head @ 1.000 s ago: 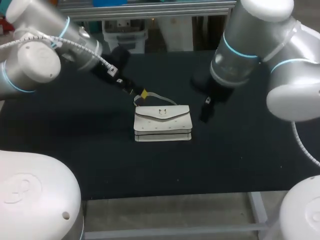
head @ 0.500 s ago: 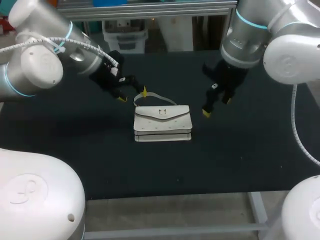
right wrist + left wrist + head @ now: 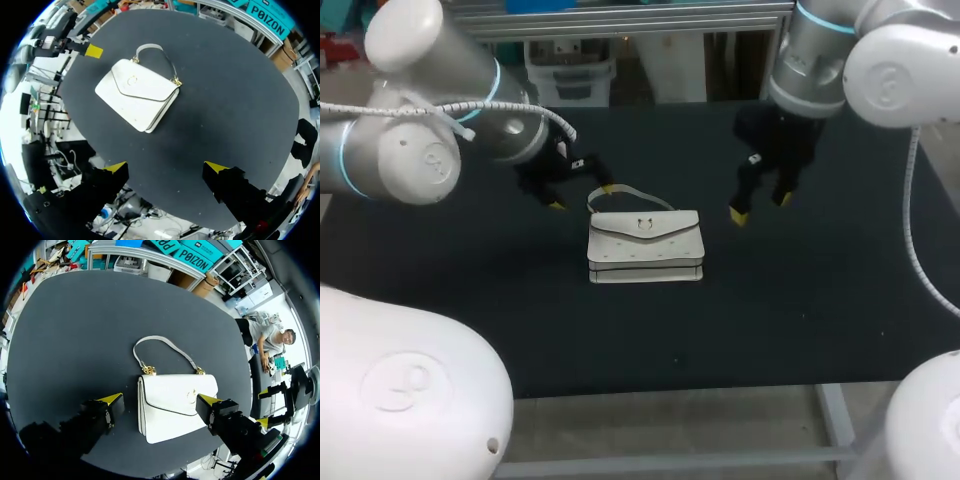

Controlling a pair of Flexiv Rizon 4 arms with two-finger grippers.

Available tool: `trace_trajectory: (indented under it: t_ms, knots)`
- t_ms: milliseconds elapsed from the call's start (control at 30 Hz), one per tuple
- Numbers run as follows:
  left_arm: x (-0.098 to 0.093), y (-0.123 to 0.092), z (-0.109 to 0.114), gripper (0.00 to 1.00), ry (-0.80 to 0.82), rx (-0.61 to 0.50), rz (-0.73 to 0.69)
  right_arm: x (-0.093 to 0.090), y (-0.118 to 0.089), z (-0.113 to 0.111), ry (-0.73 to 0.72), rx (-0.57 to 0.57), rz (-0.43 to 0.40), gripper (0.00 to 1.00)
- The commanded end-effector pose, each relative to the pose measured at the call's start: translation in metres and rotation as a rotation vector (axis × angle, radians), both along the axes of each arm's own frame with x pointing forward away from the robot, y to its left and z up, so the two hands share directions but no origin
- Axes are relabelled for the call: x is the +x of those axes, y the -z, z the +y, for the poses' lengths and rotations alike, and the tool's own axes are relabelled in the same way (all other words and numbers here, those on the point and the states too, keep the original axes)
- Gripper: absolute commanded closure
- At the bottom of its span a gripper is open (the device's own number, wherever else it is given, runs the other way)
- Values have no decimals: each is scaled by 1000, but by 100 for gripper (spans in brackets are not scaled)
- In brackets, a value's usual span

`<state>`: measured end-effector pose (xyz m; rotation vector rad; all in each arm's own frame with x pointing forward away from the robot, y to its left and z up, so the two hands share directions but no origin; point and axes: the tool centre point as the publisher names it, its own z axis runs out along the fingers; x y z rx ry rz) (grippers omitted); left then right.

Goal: Pick up the bag, open it, inspect its contents, close it, and place it on the opposite side

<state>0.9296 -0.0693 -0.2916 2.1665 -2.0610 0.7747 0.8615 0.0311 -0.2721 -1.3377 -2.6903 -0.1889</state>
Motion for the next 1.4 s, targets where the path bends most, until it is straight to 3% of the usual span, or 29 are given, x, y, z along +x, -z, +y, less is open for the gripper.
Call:
trace_trajectory:
  t_ms: [33,233,367,500,800,1067,1400]
  knots:
    - [-2,-2,-2,0,-19,40,-6,1,-1,1,-1,-5,6,0]
    - [-2,-2,-2,0,-19,40,-6,1,-1,1,-1,-5,6,0]
    - [-10,3,-7,0,-60,44,47,-5,8,6,194,47,55,0]
    - [-18,4,-9,0,-69,40,93,-8,14,2,298,63,83,0]
    - [-20,19,-14,0,-20,-39,157,-3,32,-1,492,170,147,0]
    - [-20,34,-6,0,52,-153,213,3,47,11,575,230,194,0]
    - [-21,44,-11,0,167,-257,244,11,47,27,670,267,170,0]
